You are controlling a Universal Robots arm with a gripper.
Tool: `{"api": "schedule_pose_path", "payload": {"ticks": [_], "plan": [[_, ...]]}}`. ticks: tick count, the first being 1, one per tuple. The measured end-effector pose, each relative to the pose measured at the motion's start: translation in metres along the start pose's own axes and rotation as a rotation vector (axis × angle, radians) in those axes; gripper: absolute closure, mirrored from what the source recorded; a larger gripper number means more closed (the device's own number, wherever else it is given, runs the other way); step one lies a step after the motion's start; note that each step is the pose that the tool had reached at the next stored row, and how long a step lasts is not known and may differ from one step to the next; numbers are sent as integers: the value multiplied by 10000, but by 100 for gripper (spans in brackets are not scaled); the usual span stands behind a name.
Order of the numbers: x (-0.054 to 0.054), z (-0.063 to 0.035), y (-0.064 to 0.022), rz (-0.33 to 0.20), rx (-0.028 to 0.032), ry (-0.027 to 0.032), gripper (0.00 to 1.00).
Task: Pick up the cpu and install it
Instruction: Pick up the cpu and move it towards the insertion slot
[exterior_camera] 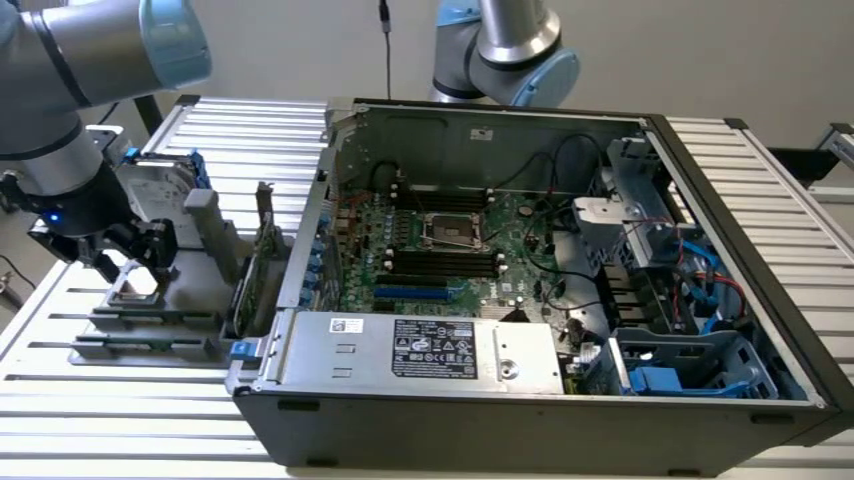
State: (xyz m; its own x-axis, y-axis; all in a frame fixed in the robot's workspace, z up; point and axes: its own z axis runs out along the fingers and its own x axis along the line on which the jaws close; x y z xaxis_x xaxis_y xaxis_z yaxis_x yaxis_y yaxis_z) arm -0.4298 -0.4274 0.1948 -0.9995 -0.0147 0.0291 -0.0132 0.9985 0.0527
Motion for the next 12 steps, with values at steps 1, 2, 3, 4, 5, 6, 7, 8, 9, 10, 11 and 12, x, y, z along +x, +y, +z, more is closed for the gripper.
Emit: {"api": "schedule_pose_path", "payload": {"ticks": [1, 2, 3, 4, 5, 6, 7, 8, 9, 10, 11, 12], "plan": [[0, 13, -1, 0, 0, 1, 35], [-1, 27, -1, 0, 1, 1, 35], [-1, 38, -2, 0, 1, 1, 35], [-2, 47, -3, 0, 0, 2, 35], [-1, 54, -3, 1, 0, 4, 35], [-1, 58, -3, 1, 1, 10, 35], [-2, 60, -3, 1, 1, 17, 35], [-2, 62, -2, 1, 1, 20, 35], [-3, 65, -2, 1, 1, 23, 35], [-3, 68, -1, 0, 0, 25, 35], [-3, 71, 2, 1, 0, 28, 35], [-3, 73, 5, 2, -1, 30, 35]]}}
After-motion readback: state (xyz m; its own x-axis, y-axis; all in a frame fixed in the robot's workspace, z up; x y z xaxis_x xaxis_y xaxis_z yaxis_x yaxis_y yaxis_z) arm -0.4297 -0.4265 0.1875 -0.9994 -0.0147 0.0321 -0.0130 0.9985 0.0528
